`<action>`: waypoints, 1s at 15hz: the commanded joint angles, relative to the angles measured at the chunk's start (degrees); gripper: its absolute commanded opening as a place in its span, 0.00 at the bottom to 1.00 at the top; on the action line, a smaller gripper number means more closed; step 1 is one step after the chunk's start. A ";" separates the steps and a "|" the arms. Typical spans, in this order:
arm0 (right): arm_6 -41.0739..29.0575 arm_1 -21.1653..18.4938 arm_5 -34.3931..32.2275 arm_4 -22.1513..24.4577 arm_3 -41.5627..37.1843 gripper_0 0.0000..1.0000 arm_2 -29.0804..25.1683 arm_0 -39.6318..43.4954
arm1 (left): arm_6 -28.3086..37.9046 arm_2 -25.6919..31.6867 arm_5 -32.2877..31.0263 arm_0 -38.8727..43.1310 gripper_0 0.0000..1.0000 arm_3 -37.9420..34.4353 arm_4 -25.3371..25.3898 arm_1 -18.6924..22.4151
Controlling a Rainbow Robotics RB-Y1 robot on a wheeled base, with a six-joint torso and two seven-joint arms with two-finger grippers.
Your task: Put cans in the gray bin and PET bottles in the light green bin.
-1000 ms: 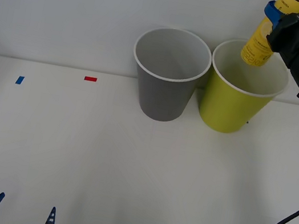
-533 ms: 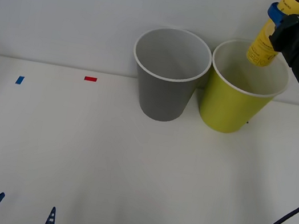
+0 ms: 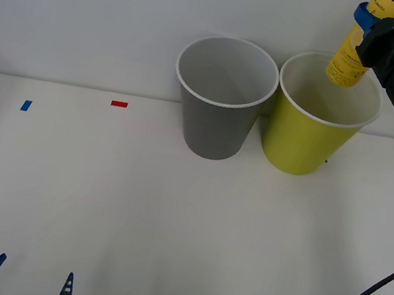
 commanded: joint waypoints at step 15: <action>-0.40 0.35 9.68 -5.25 -21.44 1.00 -1.22 13.30 | 0.00 0.00 0.00 0.00 1.00 0.00 0.00 0.00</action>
